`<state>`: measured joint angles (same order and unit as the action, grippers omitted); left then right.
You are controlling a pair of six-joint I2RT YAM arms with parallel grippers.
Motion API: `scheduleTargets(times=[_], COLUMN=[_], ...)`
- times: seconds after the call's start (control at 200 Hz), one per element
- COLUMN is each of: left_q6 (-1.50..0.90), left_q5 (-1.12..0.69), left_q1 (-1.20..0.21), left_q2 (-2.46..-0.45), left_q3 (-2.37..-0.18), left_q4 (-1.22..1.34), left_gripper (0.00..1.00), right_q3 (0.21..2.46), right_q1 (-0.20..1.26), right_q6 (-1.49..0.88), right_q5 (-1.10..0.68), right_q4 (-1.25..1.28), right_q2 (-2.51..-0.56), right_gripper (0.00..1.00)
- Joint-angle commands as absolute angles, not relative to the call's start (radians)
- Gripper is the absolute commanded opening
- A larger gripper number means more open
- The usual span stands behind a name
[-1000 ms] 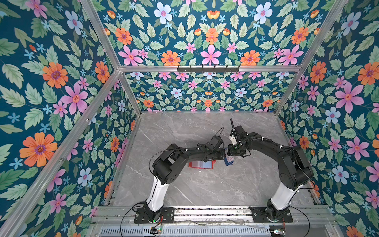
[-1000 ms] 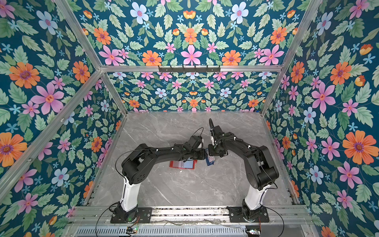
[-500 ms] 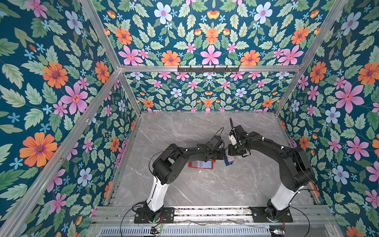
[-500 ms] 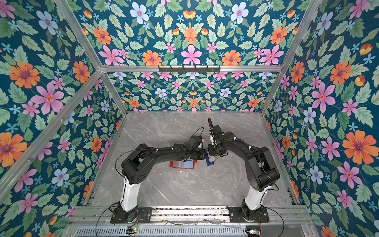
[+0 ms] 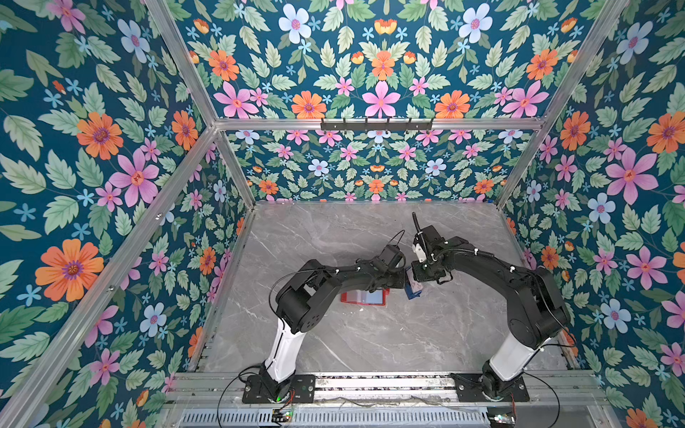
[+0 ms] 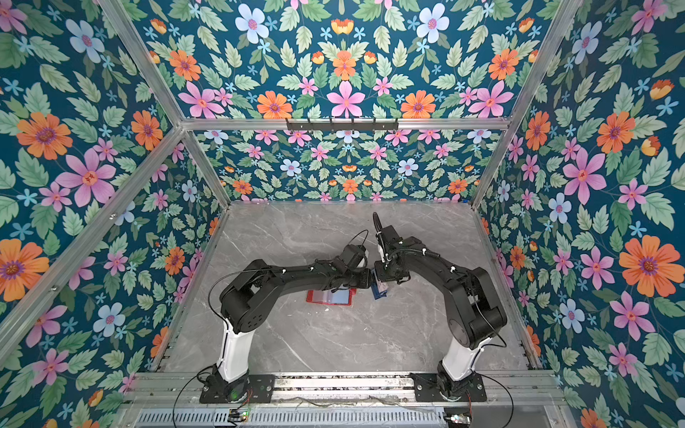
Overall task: Insert credit cards into a card holder
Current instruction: Pick up the credit card from the storage box.
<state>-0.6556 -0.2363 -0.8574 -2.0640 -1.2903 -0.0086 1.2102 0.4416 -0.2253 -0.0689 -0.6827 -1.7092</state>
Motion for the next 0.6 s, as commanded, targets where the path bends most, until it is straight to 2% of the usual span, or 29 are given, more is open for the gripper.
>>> scheduleTargets(times=[0.0,0.16,0.445,0.595], left_q6=[-0.644,-0.644,-0.643,-0.643], left_q5=[-0.206,-0.205,-0.204,-0.204], left_q1=[-0.856,-0.857,-0.856,-0.856], left_q2=[-2.072,-2.073,-2.077,-2.08], left_q3=[-1.29,-1.29,-1.29,-1.29], left_q4=[-0.072,-0.074,-0.074,-0.075], left_gripper=[0.3,0.3,0.3,0.3], right_q3=[1.213,1.213,1.213,1.215], right_q1=[0.441,0.443,0.448,0.449], right_q6=[-0.212,-0.209,-0.21,-0.209], right_q5=[-0.027,-0.023,-0.02,-0.009], right_q4=[-0.723,-0.73,-0.74,-0.749], right_q2=[-1.694,-1.681,-1.669,-1.668], right_gripper=[0.29,0.29,0.2,0.2])
